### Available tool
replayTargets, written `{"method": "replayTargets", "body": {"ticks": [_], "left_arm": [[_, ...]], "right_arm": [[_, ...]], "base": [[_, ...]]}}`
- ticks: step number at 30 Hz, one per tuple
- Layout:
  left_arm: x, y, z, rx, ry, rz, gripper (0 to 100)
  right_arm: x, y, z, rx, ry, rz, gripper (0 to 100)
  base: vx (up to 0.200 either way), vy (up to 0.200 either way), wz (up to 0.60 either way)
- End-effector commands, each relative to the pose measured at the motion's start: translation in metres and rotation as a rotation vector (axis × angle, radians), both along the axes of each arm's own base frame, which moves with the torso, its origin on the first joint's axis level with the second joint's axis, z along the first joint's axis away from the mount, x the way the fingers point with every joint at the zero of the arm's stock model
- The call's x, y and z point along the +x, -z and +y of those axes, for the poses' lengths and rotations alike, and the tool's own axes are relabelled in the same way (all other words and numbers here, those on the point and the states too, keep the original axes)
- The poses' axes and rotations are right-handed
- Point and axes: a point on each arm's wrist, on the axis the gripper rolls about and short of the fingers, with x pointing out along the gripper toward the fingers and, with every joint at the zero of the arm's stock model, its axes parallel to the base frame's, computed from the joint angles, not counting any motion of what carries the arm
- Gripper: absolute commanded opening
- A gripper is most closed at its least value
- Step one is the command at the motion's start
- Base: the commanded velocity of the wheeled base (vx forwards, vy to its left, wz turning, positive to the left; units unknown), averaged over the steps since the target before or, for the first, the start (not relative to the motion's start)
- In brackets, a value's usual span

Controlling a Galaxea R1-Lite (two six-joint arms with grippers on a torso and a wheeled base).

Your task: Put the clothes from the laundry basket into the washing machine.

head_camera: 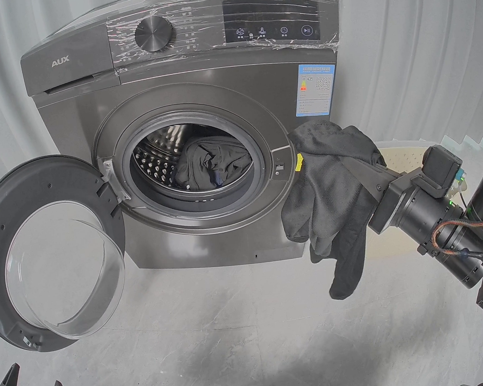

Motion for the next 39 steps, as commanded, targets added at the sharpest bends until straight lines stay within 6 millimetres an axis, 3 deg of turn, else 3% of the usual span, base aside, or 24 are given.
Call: {"method": "replayTargets", "body": {"ticks": [1, 39], "left_arm": [[-0.0002, 0.0044, 0.0, -0.002, 0.0, -0.003, 100], [-0.0002, 0.0044, 0.0, 0.0, 0.0, -0.003, 100]], "right_arm": [[0.0004, 0.0008, 0.0004, -0.001, -0.001, 0.003, 0], [-0.0004, 0.0044, -0.0002, -0.007, -0.001, 0.015, 0]], "base": [[0.0, 0.0, 0.0], [0.016, 0.0, 0.0]]}}
